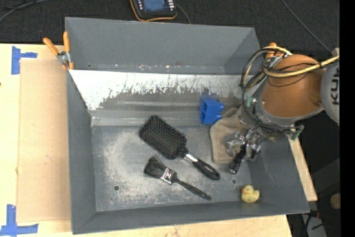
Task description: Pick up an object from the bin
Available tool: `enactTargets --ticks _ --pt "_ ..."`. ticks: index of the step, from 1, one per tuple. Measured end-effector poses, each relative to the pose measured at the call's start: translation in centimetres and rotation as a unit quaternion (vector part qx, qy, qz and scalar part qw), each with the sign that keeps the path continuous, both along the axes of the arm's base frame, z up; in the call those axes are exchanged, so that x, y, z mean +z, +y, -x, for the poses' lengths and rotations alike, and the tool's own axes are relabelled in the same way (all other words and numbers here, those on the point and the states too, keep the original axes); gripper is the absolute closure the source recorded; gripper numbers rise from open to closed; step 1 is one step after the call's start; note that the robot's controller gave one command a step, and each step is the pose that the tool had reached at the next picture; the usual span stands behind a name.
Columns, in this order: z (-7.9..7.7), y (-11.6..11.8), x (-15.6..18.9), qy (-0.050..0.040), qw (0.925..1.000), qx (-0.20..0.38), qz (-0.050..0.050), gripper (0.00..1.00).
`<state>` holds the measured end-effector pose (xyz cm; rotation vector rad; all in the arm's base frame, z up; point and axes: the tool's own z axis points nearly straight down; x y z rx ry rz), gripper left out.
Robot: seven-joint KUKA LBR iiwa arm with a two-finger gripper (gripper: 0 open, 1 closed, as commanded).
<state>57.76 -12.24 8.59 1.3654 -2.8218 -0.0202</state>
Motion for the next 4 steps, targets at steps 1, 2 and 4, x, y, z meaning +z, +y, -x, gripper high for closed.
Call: enactTargets --ticks 1,2,4 --pt "-0.1 0.0 2.2 -0.0013 1.0 -0.001 0.0 1.0" --pt "0.0 0.1 4.7 0.0006 1.0 -0.001 -0.001 1.0" --pt "-0.1 0.2 7.9 -0.0007 1.0 -0.004 -0.001 1.0"
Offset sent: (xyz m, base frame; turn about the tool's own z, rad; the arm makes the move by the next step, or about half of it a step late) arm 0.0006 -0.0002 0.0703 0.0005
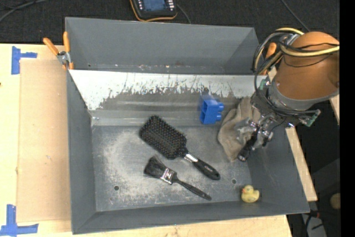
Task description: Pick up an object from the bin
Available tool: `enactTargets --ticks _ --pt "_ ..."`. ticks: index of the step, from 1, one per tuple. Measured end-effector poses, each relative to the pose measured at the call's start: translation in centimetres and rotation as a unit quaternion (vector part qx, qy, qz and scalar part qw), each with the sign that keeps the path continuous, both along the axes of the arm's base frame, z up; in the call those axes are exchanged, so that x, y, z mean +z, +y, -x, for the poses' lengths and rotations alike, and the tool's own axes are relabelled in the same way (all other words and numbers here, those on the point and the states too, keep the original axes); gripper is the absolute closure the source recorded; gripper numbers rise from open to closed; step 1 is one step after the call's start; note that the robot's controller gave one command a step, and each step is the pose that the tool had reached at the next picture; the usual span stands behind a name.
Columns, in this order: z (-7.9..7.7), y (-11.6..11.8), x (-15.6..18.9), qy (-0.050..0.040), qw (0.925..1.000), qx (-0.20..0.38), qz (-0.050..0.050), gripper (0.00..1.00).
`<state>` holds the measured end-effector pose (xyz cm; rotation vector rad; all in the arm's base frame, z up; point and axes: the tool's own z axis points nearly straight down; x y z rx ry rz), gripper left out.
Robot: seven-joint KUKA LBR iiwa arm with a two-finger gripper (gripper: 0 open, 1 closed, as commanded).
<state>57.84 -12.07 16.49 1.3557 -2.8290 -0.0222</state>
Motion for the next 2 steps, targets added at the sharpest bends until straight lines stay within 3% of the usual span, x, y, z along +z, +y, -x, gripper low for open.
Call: enactTargets --ticks 2 --pt "0.0 0.1 3.4 -0.0004 1.0 -0.001 0.0 1.0"
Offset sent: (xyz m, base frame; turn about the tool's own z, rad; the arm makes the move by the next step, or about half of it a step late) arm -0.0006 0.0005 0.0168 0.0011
